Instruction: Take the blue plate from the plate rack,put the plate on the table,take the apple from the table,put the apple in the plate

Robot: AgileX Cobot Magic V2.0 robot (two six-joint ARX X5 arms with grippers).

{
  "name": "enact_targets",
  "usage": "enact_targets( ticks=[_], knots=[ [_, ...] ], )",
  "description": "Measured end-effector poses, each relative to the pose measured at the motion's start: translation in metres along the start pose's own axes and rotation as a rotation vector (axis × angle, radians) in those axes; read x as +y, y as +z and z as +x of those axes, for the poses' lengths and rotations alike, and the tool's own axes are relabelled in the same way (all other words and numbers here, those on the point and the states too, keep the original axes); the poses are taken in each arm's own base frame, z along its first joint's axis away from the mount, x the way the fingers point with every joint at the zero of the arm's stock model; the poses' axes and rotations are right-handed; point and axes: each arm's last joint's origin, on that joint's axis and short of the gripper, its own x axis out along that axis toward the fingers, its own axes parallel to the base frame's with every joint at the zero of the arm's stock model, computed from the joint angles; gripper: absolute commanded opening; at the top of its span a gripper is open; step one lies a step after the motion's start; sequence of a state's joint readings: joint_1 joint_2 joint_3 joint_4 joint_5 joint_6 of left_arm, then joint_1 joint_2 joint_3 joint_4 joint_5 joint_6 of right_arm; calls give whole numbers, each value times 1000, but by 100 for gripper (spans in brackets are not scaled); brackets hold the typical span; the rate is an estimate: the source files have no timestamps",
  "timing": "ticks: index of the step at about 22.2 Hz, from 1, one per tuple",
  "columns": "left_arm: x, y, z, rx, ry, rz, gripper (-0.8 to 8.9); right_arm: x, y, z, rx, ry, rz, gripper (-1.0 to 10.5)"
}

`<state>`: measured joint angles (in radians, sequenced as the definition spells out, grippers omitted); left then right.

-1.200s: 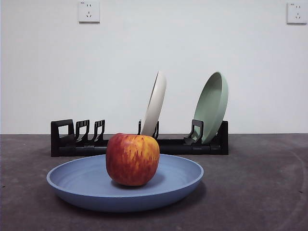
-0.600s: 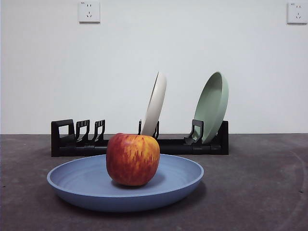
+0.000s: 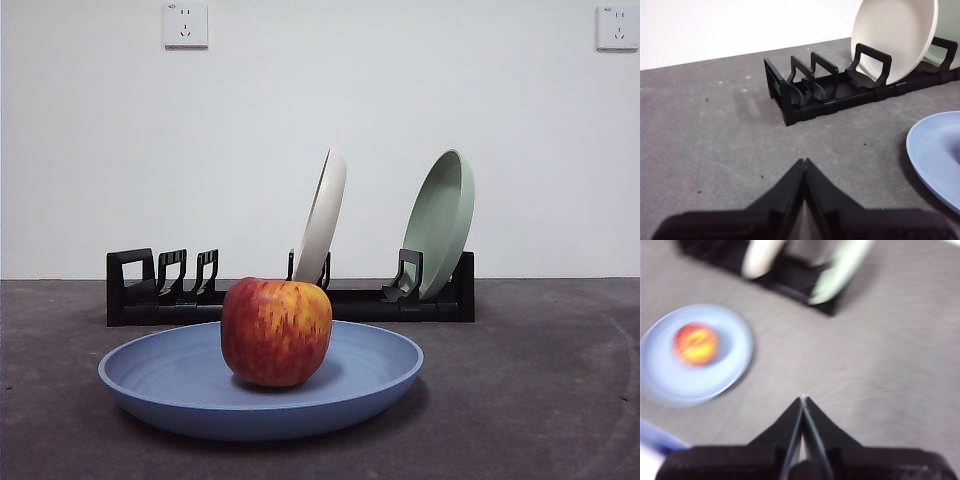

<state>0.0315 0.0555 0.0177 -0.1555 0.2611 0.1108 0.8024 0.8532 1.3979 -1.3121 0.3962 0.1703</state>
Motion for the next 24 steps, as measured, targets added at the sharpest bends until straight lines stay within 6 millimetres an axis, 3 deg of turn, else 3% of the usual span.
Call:
enact_targets(
  ticks=[5, 7, 10, 19, 24],
  knots=[
    [0, -1, 0, 8, -1, -2, -4, -25, -53, -7, -364, -44, 129, 1],
    [0, -1, 1, 9, -1, -2, -4, -25, -82, 6, -495, -183, 82, 1],
    [0, -1, 1, 9, -1, -3, -4, -22, -123, 41, -622, -283, 15, 1],
    [0, -1, 1, 14, -2, -4, -4, -31, -171, 126, -620, -358, 87, 1],
    [0, -2, 1, 22, -3, -6, -4, -34, -180, 141, -637, -381, 113, 1]
  ],
)
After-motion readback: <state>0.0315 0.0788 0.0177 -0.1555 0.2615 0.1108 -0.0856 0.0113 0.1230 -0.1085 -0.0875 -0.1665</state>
